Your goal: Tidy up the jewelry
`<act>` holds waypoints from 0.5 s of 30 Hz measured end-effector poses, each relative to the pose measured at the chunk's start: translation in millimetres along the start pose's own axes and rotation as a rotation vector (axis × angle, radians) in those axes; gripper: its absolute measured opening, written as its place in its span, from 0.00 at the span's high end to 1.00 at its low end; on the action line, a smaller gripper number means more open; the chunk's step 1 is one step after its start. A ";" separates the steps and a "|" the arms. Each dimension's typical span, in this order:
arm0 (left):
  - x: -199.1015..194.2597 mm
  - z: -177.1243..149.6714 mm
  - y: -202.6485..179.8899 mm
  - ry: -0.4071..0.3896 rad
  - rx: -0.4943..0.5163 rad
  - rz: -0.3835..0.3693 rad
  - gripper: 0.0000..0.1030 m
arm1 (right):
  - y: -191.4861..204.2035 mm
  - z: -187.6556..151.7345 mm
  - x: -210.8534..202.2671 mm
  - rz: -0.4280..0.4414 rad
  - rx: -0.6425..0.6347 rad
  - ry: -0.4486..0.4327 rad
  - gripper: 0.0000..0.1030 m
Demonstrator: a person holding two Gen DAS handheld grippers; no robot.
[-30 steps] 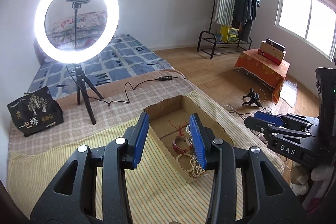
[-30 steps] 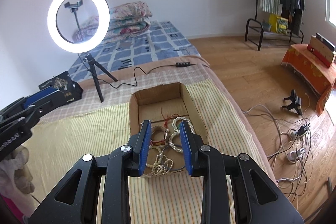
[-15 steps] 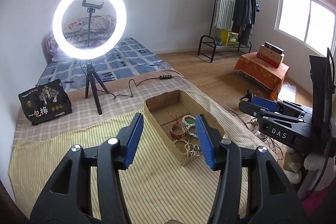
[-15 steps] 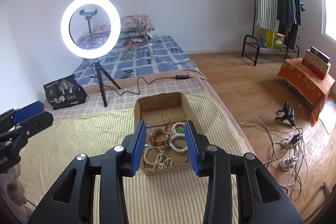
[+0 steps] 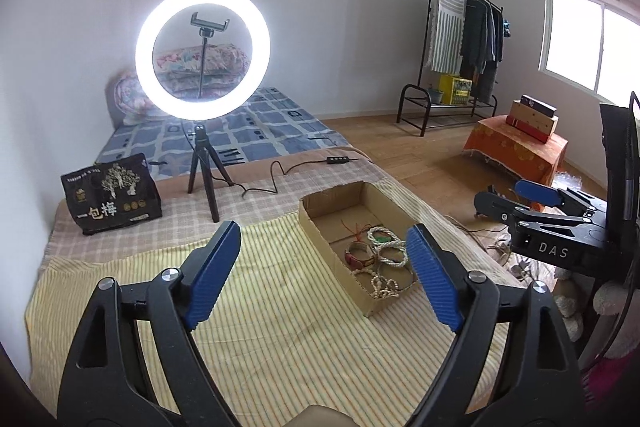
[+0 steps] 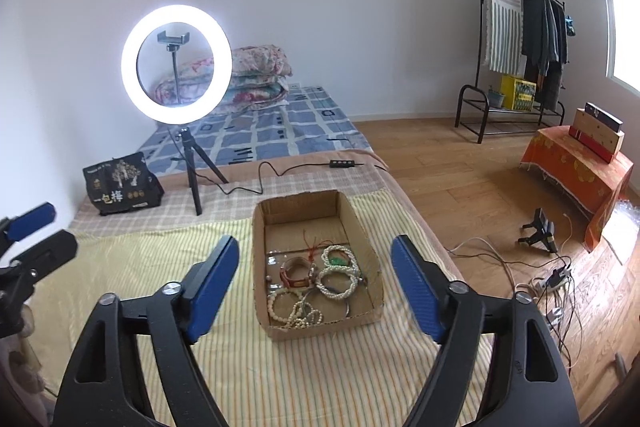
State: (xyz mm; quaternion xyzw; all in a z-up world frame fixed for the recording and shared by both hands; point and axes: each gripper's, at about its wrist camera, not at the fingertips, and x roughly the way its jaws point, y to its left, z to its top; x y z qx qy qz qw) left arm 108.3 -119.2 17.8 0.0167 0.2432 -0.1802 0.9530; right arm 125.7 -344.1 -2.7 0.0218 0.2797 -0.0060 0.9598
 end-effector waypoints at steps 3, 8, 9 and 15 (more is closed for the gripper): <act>-1.2 -2.6 -3.8 -0.012 0.024 0.011 0.04 | 0.5 -3.5 3.8 -0.010 -0.013 0.010 0.21; -3.3 -5.6 -8.0 -0.023 0.059 0.037 0.04 | -1.9 -7.8 7.6 -0.016 -0.018 0.027 0.21; -3.4 -6.3 -8.7 -0.023 0.065 0.041 0.02 | -1.9 -8.2 7.6 -0.017 -0.017 0.028 0.21; -0.8 -10.0 -9.4 -0.006 0.083 0.064 0.01 | -4.3 -7.8 9.9 -0.019 0.008 0.030 0.21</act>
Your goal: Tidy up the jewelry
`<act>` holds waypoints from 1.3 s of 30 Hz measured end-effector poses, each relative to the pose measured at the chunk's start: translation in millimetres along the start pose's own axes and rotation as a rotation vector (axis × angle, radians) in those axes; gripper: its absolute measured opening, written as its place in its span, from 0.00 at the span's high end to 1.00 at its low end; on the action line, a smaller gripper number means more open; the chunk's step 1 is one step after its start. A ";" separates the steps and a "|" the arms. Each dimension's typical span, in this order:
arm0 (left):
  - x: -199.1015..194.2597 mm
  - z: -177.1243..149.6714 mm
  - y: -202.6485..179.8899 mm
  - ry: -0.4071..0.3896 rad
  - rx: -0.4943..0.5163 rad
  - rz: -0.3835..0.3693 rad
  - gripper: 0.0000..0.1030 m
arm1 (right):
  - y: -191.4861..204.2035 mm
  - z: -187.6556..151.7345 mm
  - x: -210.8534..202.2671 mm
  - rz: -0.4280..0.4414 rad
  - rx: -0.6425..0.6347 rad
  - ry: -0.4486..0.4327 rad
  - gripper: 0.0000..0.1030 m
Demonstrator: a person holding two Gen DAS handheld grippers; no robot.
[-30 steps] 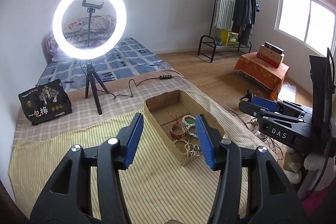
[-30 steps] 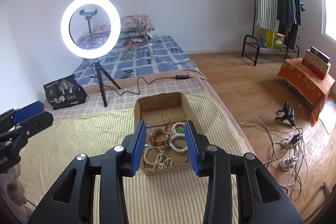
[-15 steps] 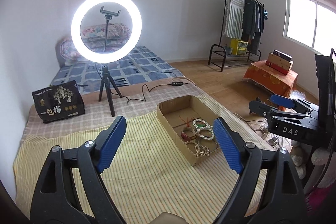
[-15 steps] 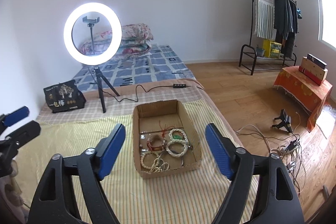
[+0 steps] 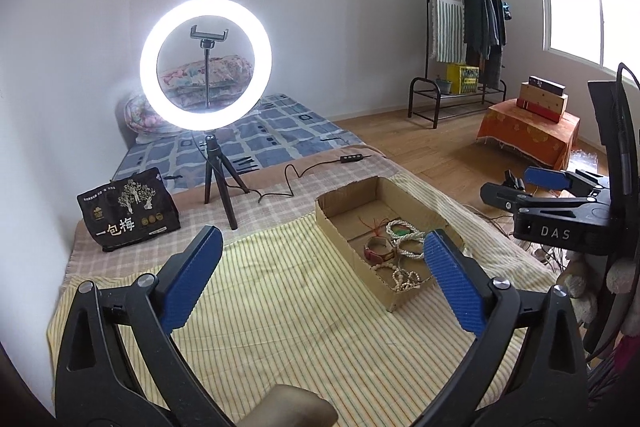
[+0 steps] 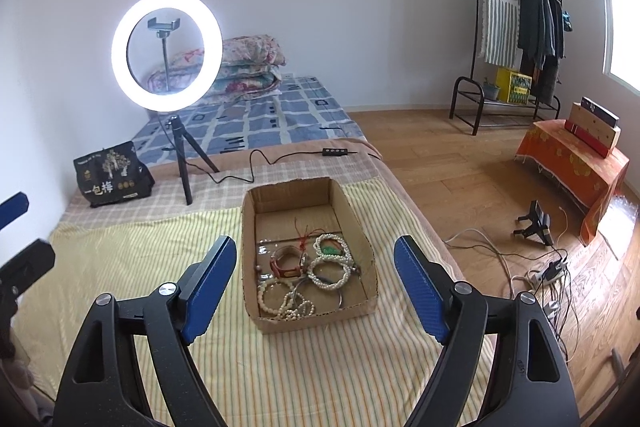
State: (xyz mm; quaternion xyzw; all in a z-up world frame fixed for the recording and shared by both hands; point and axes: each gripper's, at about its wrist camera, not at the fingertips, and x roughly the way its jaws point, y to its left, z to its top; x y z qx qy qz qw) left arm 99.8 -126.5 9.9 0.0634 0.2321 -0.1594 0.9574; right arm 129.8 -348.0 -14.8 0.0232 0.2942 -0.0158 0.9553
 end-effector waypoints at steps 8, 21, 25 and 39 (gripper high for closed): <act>-0.5 -1.3 0.8 -0.008 0.014 0.036 0.00 | 5.1 -1.3 3.4 0.002 0.001 0.006 0.21; -0.9 -2.5 2.8 -0.002 0.026 0.047 0.00 | 11.3 -4.2 10.4 0.004 -0.013 0.029 0.21; -0.9 -2.3 2.5 -0.004 0.025 0.049 0.00 | 11.4 -3.9 10.6 0.004 -0.013 0.029 0.21; -0.5 -2.3 2.9 -0.002 0.024 0.048 0.00 | 11.1 -6.0 13.1 0.000 -0.009 0.036 0.21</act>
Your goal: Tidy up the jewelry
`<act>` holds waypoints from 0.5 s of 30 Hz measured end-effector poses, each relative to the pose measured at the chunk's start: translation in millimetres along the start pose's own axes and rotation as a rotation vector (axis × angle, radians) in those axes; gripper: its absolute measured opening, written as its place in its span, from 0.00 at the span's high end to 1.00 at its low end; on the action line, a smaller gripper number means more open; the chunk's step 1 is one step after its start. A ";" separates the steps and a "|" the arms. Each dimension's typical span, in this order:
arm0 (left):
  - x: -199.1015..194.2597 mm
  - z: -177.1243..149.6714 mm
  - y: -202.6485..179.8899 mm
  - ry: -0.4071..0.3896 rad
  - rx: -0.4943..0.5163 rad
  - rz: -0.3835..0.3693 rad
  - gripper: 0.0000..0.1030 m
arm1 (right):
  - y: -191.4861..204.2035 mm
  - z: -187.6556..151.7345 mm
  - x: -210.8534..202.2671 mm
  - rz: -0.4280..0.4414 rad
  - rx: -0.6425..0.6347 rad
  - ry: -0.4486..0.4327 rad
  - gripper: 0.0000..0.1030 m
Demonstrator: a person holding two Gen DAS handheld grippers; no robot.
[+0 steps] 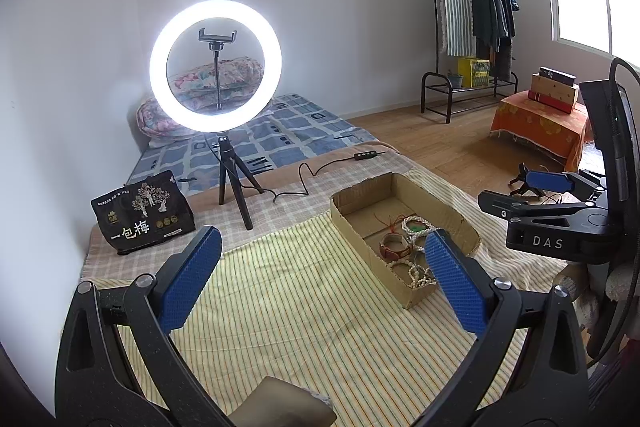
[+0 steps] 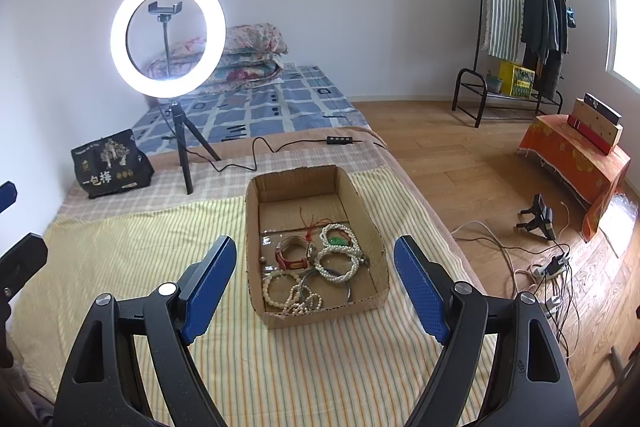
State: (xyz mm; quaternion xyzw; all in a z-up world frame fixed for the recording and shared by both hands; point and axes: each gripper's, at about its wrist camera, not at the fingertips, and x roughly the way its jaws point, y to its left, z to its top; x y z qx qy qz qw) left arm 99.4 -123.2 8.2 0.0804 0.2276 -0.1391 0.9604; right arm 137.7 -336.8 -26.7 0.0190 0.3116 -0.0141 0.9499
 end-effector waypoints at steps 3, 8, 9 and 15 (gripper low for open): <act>-0.1 0.2 -0.1 0.000 0.001 0.001 0.00 | -0.6 -1.5 -0.9 -0.001 -0.001 0.000 0.21; 0.2 0.2 0.3 0.001 0.000 0.002 0.00 | -2.0 -2.2 -1.3 -0.003 -0.003 0.001 0.21; 0.3 0.1 0.1 0.000 0.000 0.002 0.00 | -1.7 -1.9 -1.1 -0.003 -0.004 0.001 0.21; 0.5 -0.1 0.2 0.001 0.001 0.001 0.00 | -1.6 -2.3 -1.8 -0.006 -0.008 0.002 0.21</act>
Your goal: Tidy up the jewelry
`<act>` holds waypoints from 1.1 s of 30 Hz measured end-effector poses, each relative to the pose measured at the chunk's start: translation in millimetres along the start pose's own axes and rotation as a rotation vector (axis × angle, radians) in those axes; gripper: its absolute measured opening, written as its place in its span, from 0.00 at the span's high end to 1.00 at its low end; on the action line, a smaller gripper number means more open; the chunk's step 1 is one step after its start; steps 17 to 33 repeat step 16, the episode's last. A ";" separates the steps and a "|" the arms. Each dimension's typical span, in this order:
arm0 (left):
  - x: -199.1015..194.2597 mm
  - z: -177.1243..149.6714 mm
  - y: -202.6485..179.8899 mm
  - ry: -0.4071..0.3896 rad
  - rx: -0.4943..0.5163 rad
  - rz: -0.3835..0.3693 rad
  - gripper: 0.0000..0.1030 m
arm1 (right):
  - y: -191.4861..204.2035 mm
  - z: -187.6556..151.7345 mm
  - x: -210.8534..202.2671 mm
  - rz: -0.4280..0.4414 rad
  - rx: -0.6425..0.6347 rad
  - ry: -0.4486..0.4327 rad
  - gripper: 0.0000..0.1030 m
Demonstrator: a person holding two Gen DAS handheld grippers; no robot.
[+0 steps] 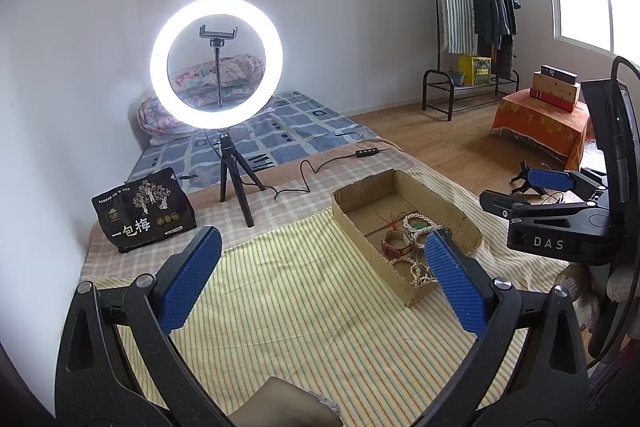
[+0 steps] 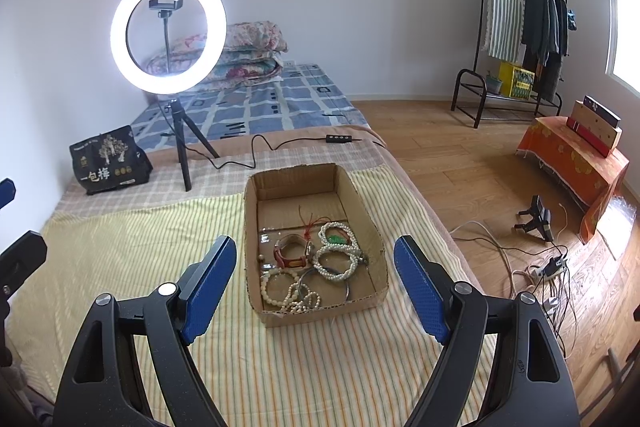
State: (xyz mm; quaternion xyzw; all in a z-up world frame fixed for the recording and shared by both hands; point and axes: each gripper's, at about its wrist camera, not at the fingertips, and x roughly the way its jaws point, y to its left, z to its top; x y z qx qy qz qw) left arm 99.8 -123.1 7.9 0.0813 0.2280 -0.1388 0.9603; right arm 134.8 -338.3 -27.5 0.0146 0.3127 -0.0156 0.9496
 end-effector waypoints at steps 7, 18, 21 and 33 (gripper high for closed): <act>0.1 0.3 -0.3 -0.001 0.000 0.000 0.00 | -0.3 -0.5 0.9 0.000 -0.002 0.001 0.21; -2.9 -3.9 5.9 -0.012 0.002 0.007 0.00 | -1.3 -0.8 0.5 -0.001 -0.002 0.002 0.21; -2.9 -3.9 5.9 -0.012 0.002 0.007 0.00 | -1.3 -0.8 0.5 -0.001 -0.002 0.002 0.21; -2.9 -3.9 5.9 -0.012 0.002 0.007 0.00 | -1.3 -0.8 0.5 -0.001 -0.002 0.002 0.21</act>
